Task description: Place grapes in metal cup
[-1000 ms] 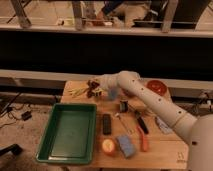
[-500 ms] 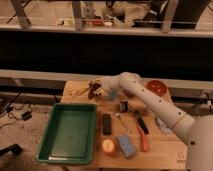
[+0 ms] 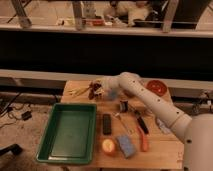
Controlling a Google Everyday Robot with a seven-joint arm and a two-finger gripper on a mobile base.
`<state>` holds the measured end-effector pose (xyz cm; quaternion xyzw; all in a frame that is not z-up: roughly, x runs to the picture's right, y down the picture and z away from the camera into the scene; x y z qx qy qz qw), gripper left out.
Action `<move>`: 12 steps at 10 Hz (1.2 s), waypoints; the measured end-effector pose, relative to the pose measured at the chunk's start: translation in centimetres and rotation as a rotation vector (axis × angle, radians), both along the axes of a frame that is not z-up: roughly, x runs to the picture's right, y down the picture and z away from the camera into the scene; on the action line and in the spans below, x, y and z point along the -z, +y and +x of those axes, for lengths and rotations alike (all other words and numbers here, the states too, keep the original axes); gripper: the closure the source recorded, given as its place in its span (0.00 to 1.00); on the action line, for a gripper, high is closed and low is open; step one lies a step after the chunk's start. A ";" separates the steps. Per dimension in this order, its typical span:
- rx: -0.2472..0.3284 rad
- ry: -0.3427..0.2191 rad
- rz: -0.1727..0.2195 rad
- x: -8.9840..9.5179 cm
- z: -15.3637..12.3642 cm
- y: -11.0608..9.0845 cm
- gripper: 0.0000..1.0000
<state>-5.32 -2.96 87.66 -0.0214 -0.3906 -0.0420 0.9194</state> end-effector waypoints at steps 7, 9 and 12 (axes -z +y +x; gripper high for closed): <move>0.004 0.002 -0.047 -1.1 0.0 1.0 1.00; 0.002 0.002 -0.054 -1.1 0.3 1.2 1.00; 0.003 0.001 -0.054 -1.1 0.1 1.2 0.82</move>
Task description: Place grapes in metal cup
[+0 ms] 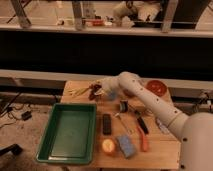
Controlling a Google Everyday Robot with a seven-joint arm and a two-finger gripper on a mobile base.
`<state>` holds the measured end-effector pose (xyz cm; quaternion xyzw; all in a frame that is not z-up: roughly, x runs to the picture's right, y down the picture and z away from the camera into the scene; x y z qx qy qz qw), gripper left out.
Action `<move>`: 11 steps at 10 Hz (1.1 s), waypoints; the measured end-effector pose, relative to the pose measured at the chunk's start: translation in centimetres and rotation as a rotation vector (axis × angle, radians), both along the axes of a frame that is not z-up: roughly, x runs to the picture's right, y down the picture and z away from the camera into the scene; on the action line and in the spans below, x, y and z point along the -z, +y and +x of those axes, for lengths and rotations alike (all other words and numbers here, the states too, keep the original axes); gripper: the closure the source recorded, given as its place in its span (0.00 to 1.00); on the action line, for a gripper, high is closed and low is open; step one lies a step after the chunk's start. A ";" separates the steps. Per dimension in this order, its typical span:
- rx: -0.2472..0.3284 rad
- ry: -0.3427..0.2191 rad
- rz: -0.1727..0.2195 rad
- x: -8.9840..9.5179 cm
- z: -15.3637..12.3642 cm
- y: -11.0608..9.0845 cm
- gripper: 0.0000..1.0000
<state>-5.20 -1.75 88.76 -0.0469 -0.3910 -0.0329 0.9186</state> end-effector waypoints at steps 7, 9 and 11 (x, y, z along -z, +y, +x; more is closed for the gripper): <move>0.000 0.000 0.000 0.0 0.0 0.0 0.20; 0.000 0.000 0.000 0.0 0.0 0.0 0.20; 0.000 0.000 0.000 0.0 0.0 0.0 0.20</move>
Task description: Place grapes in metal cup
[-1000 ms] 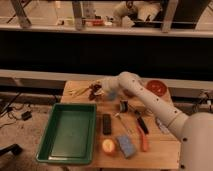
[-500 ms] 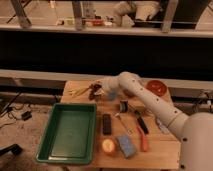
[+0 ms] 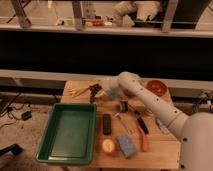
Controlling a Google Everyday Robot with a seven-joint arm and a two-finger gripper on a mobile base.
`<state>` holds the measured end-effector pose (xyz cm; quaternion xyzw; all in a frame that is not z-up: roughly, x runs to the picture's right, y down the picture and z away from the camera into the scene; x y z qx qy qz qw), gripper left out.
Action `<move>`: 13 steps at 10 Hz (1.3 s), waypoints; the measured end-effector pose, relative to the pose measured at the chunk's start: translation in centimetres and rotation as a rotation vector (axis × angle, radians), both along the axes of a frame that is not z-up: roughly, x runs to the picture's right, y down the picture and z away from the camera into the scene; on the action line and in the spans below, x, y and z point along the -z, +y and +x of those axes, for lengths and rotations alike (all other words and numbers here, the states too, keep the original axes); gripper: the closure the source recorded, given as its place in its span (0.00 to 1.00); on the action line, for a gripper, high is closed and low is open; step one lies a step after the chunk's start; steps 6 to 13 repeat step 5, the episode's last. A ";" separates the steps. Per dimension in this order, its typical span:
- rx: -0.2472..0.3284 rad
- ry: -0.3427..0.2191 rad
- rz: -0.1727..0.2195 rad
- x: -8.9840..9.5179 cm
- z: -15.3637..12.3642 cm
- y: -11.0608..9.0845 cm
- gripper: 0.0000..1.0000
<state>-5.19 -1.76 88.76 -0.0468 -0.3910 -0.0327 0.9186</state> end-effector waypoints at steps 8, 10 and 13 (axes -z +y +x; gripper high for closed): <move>0.000 -0.001 -0.002 -0.1 0.0 0.1 0.20; 0.000 -0.001 -0.002 -0.1 0.0 0.1 0.20; 0.000 -0.001 -0.002 -0.1 0.0 0.1 0.20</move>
